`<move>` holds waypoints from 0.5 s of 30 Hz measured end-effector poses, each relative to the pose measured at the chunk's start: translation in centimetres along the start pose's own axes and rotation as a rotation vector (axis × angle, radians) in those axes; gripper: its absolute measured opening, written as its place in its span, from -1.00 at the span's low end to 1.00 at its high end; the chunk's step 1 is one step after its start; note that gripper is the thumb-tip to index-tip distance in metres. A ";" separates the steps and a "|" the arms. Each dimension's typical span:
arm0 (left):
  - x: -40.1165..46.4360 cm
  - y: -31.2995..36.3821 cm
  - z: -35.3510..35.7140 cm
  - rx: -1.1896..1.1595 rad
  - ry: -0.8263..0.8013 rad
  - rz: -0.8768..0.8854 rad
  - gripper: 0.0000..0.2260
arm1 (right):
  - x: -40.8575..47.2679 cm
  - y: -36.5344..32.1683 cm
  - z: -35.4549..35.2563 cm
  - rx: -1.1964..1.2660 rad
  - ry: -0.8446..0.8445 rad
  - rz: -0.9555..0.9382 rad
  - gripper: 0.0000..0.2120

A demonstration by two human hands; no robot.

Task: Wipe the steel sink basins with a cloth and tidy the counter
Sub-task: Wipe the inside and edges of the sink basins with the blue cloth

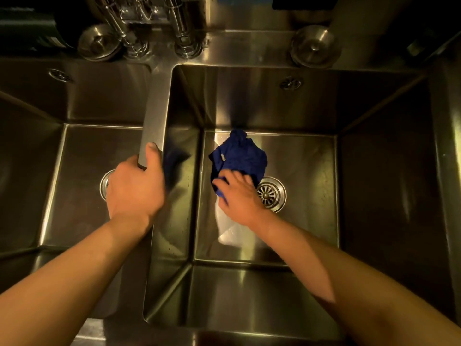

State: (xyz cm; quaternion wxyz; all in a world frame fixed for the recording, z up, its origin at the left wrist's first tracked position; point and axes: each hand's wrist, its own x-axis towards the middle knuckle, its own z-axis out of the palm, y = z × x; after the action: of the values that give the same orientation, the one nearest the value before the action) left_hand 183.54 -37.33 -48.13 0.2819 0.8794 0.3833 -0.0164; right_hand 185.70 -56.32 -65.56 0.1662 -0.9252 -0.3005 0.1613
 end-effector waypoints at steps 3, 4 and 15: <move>0.0 0.0 0.1 0.003 0.009 0.009 -0.35 | 2.2 2.6 -0.6 -0.062 0.064 0.152 -0.26; 0.0 0.0 0.1 -0.003 0.004 0.006 -0.35 | 3.2 3.8 -1.0 -0.077 0.051 0.190 -0.18; -0.1 0.2 0.0 -0.005 0.035 0.023 -0.38 | 1.3 1.4 5.7 -0.173 -0.209 0.062 -0.05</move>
State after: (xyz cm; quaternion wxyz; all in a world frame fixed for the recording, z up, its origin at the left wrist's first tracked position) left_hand 183.58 -37.50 -48.05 0.2775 0.8832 0.3780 0.0032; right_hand 185.17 -55.42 -71.48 0.0486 -0.9231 -0.3000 0.2356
